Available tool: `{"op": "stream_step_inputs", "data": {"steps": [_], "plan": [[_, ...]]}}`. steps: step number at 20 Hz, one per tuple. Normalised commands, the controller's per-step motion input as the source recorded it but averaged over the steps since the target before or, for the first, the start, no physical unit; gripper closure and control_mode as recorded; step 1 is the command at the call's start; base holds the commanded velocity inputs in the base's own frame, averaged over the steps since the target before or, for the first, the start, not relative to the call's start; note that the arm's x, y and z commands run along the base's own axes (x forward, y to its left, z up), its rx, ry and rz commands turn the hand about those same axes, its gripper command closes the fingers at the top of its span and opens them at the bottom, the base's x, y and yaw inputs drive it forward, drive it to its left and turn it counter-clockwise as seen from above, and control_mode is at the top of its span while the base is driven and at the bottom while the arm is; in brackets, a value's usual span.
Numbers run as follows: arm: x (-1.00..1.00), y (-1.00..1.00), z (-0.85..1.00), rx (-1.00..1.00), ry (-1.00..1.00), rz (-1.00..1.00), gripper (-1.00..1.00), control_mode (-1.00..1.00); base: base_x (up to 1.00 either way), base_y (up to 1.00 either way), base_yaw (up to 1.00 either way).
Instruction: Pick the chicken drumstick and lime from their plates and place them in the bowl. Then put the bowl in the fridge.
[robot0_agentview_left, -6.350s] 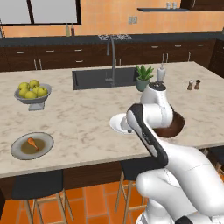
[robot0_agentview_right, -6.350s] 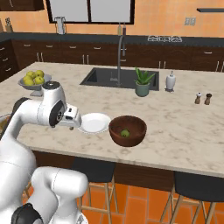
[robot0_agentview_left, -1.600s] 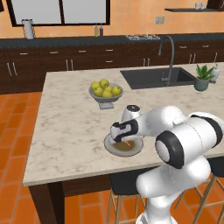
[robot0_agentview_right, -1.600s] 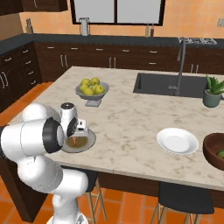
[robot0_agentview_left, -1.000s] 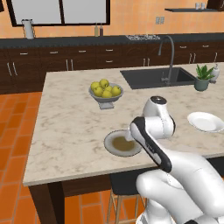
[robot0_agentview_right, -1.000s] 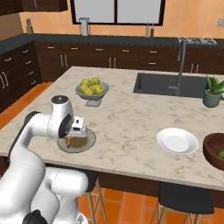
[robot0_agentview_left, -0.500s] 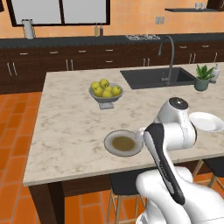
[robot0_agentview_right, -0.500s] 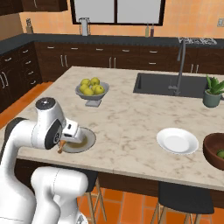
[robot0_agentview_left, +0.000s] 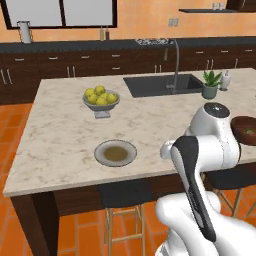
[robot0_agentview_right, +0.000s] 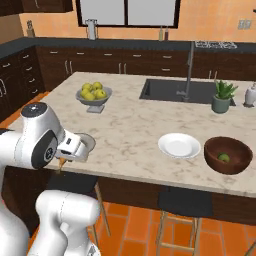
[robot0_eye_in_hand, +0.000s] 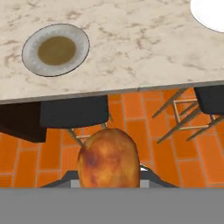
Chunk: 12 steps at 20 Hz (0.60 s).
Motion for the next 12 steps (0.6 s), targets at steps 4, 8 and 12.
{"op": "stream_step_inputs", "data": {"steps": [4, 8, 12], "plan": [[0.0, 0.0, 0.0, 0.0, 0.0, 0.0, 1.0, 1.0, -0.52, -1.0, 0.0], [0.0, 0.0, 0.0, 0.0, 0.0, 0.0, 1.0, 1.0, -0.52, -1.0, 0.0], [0.0, 0.0, 0.0, 0.0, 0.0, 0.0, 1.0, 1.0, 0.13, -0.93, 0.0]]}}
